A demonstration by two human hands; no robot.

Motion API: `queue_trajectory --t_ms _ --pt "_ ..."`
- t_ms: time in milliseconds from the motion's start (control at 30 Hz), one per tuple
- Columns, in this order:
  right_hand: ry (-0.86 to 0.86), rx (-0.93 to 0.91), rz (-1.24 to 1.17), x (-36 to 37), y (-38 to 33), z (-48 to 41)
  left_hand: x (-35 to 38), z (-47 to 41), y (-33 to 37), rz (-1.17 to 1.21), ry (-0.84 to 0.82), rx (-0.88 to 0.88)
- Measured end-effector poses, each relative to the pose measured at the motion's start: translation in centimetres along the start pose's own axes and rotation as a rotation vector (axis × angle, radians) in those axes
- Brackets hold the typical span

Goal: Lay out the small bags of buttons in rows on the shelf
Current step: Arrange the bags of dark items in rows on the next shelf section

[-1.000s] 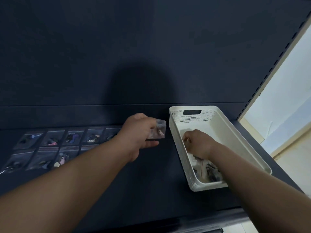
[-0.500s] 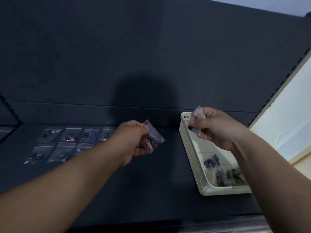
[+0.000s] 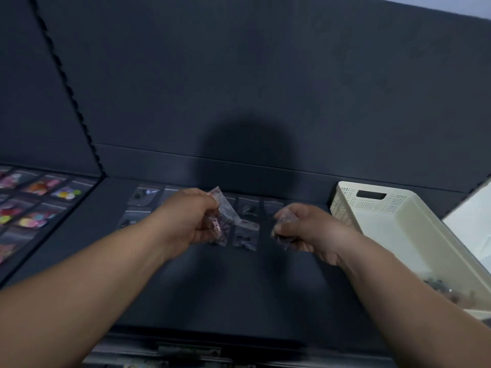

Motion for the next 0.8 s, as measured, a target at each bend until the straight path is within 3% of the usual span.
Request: queue_trajectory --t_ms 233,300,433,567,800 --pt "0.11 -0.054 0.529 1.4 0.7 -1.4 -1.2 0.6 -1.0 -0.196 -0.035 0.064" --pt "0.263 -0.118 0.709 0.9 0.7 -1.7 -0.8 0.7 -1.4 -0.28 -0.077 0.102" --pt "0.532 -0.332 0.754 0.3 0.8 -0.2 0.4 0.2 -2.1 -0.468 -0.161 0.193" --pt "0.441 -0.462 0.862 2.0 3.0 0.2 1.5 -0.4 -2.8 -0.703 -0.255 0.3" --pt "0.331 -0.451 0.992 2.7 4.9 0.1 4.4 0.5 -2.6 -1.086 -0.423 0.515"
Point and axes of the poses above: each hand's wrist, its own z-axis away from the middle knuckle, its own x-axis out of the palm, y = z × x, the point moved 5 cm from there along -z, towards the middle knuckle, and after that the axes turned 15 degrees about x, right-handed, at the moved point
